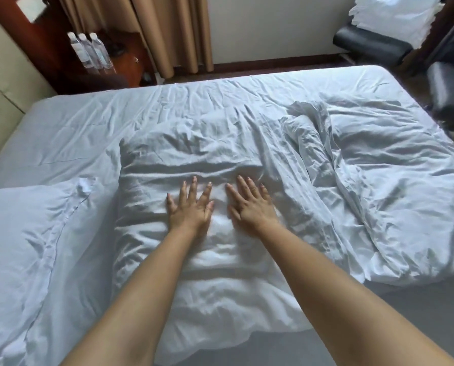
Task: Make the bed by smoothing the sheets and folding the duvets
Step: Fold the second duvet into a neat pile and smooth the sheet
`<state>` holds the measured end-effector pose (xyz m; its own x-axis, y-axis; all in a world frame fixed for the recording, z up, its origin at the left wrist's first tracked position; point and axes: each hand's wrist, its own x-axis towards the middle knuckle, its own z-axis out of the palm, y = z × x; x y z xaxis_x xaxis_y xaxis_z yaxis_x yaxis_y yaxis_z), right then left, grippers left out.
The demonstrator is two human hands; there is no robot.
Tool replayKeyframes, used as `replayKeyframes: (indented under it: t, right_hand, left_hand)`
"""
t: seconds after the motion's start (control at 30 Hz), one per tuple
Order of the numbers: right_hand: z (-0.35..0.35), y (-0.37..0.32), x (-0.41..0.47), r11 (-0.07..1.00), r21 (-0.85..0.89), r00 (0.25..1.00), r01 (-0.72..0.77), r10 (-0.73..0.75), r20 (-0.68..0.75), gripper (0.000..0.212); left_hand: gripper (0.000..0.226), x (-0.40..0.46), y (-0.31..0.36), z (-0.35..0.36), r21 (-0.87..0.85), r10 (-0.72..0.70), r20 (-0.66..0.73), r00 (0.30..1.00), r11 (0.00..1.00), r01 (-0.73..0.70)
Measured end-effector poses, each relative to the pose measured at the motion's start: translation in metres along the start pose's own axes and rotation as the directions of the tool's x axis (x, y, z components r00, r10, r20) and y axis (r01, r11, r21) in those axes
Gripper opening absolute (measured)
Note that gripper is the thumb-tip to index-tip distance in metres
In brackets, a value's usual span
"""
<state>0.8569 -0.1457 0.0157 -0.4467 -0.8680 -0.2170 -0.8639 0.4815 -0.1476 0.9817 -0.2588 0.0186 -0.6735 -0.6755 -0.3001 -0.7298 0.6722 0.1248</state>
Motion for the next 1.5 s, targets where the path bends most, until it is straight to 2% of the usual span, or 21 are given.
replayKeyframes:
  t: [0.1,0.23,0.3,0.37,0.47,0.57,0.6,0.67,0.7,0.73,0.8,0.87,0.93,1.0,1.07,1.2,1.37,1.5]
  right_hand:
    - [0.005,0.003,0.04,0.999,-0.021,0.998,0.027,-0.028,-0.051,0.059]
    - [0.009,0.023,0.094,0.991,-0.081,0.991,0.102,-0.109,-0.082,0.085]
    - [0.015,0.039,0.121,0.992,-0.086,0.991,0.091,-0.099,-0.094,0.076]
    - [0.027,0.06,0.14,1.0,-0.013,0.993,-0.001,-0.001,-0.116,0.069]
    - [0.058,0.089,0.151,0.965,0.115,0.961,-0.236,0.249,-0.118,0.079]
    - [0.083,0.092,0.16,0.943,0.123,0.948,-0.31,0.317,-0.04,0.085]
    - [0.086,0.088,0.164,0.938,0.127,0.941,-0.322,0.331,-0.062,0.084]
    - [0.082,0.079,0.172,0.94,0.171,0.905,-0.297,0.334,-0.263,0.08]
    - [0.077,0.073,0.178,0.955,0.188,0.873,-0.23,0.288,-0.395,0.073]
    - [0.07,0.065,0.186,0.978,0.171,0.833,-0.124,0.196,-0.518,0.065]
    - [0.057,0.047,0.209,0.994,0.061,0.795,0.093,-0.037,-0.606,0.055]
    - [0.043,0.029,0.233,0.985,-0.041,0.841,0.168,-0.165,-0.515,0.055]
    - [0.035,0.024,0.251,0.992,-0.058,0.941,0.112,-0.124,-0.313,0.058]
    - [0.036,0.037,0.263,0.999,-0.029,0.984,0.015,-0.02,-0.179,0.064]
    - [0.041,0.052,0.268,0.998,0.001,0.989,-0.065,0.065,-0.131,0.07]
    - [0.05,0.064,0.271,0.972,0.083,0.974,-0.219,0.222,-0.033,0.078]
    - [0.06,0.061,0.241,0.927,0.182,0.93,-0.327,0.35,-0.112,0.075]
    - [0.069,0.045,0.198,0.931,0.173,0.943,-0.32,0.331,-0.032,0.071]
  left_hand:
    - [0.055,0.035,0.0,0.0,0.032,0.006,-0.035,0.999,0.999,-0.005]
    - [0.058,0.085,-0.004,0.01,0.098,0.008,-0.126,0.992,0.995,0.004]
    - [0.059,0.109,-0.008,0.017,0.123,0.004,-0.159,0.987,0.992,0.015]
    - [0.061,0.13,-0.018,0.026,0.096,-0.038,-0.21,0.977,0.994,0.059]
    - [0.065,0.151,-0.035,0.048,0.015,-0.143,-0.293,0.945,0.988,0.154]
    - [0.069,0.161,-0.043,0.073,0.035,-0.176,-0.291,0.94,0.98,0.194]
    - [0.069,0.164,-0.044,0.078,0.051,-0.171,-0.291,0.941,0.98,0.194]
    - [0.067,0.171,-0.046,0.078,0.062,-0.154,-0.332,0.931,0.981,0.184]
    - [0.066,0.177,-0.046,0.074,0.035,-0.13,-0.383,0.915,0.987,0.155]
    - [0.064,0.185,-0.047,0.068,0.011,-0.095,-0.439,0.894,0.994,0.111]
    - [0.061,0.205,-0.047,0.052,0.021,-0.028,-0.508,0.861,0.999,0.045]
    - [0.06,0.221,-0.048,0.034,0.038,-0.019,-0.488,0.873,0.998,0.044]
    - [0.056,0.233,-0.054,0.024,0.057,-0.062,-0.417,0.907,0.994,0.095]
    - [0.057,0.241,-0.063,0.02,0.11,-0.11,-0.314,0.943,0.982,0.151]
    - [0.06,0.244,-0.071,0.02,0.156,-0.131,-0.239,0.962,0.973,0.171]
    - [0.066,0.243,-0.076,0.021,0.14,-0.164,-0.092,0.982,0.974,0.176]
    - [0.069,0.21,-0.062,0.029,0.092,-0.197,-0.109,0.974,0.974,0.207]
    - [0.065,0.165,-0.038,0.049,0.04,-0.148,-0.095,0.984,0.988,0.152]
